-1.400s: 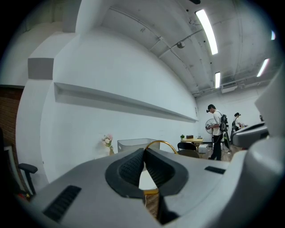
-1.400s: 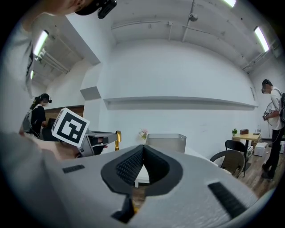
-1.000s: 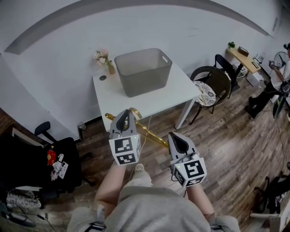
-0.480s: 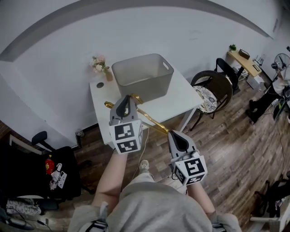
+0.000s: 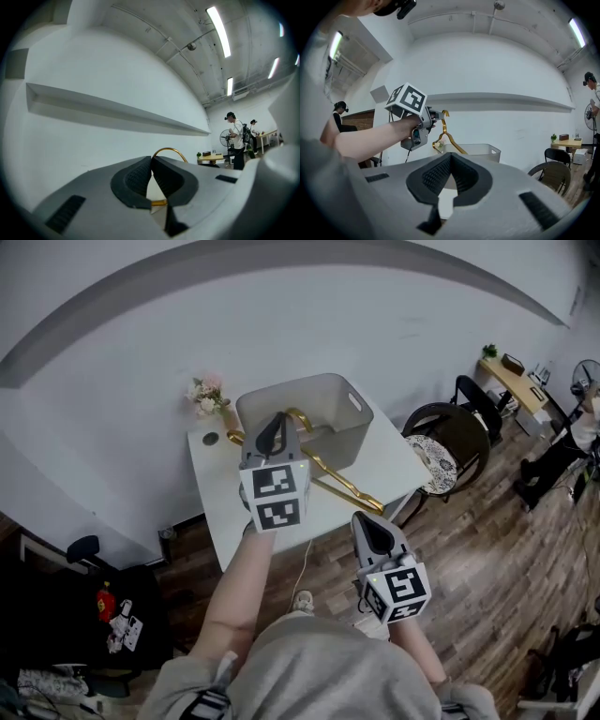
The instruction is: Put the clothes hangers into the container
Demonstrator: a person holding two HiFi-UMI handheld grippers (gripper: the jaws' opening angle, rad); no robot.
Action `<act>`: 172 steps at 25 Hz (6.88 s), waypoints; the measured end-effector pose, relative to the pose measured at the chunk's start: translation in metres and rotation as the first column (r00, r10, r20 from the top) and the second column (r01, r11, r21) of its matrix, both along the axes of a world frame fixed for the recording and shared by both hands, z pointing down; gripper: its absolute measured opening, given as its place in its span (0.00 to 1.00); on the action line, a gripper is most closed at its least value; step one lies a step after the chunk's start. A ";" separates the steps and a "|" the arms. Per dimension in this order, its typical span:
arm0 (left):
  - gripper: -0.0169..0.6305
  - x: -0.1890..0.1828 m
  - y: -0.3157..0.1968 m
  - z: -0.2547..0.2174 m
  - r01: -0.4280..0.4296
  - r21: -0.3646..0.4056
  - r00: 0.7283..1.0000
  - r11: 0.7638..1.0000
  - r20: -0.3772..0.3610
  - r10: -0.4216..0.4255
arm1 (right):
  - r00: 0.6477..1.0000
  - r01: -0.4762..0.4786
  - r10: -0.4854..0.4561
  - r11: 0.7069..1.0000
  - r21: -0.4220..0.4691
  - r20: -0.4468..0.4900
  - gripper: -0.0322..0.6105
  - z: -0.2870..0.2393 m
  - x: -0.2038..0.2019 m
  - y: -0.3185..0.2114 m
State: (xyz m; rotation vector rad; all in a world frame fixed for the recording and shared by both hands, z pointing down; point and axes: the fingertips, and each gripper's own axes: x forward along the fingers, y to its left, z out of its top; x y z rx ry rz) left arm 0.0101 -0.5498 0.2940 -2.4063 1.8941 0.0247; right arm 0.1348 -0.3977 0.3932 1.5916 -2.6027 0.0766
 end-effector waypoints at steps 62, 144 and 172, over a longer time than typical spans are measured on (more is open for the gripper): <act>0.09 -0.091 -0.125 0.150 0.088 -0.305 0.994 0.948 0.091 -0.063 | 0.994 0.096 -0.091 0.992 -0.083 0.059 0.05 0.043 -0.054 -0.138; 0.05 -0.014 0.356 0.173 -0.122 -0.281 0.992 0.952 -0.073 0.105 | 0.999 0.049 -0.047 0.995 -0.089 0.027 0.05 0.051 -0.008 0.239; 0.05 0.006 0.350 0.162 -0.157 -0.261 0.986 0.952 -0.088 0.139 | 0.999 0.026 -0.023 0.997 -0.066 0.044 0.05 0.041 0.004 0.235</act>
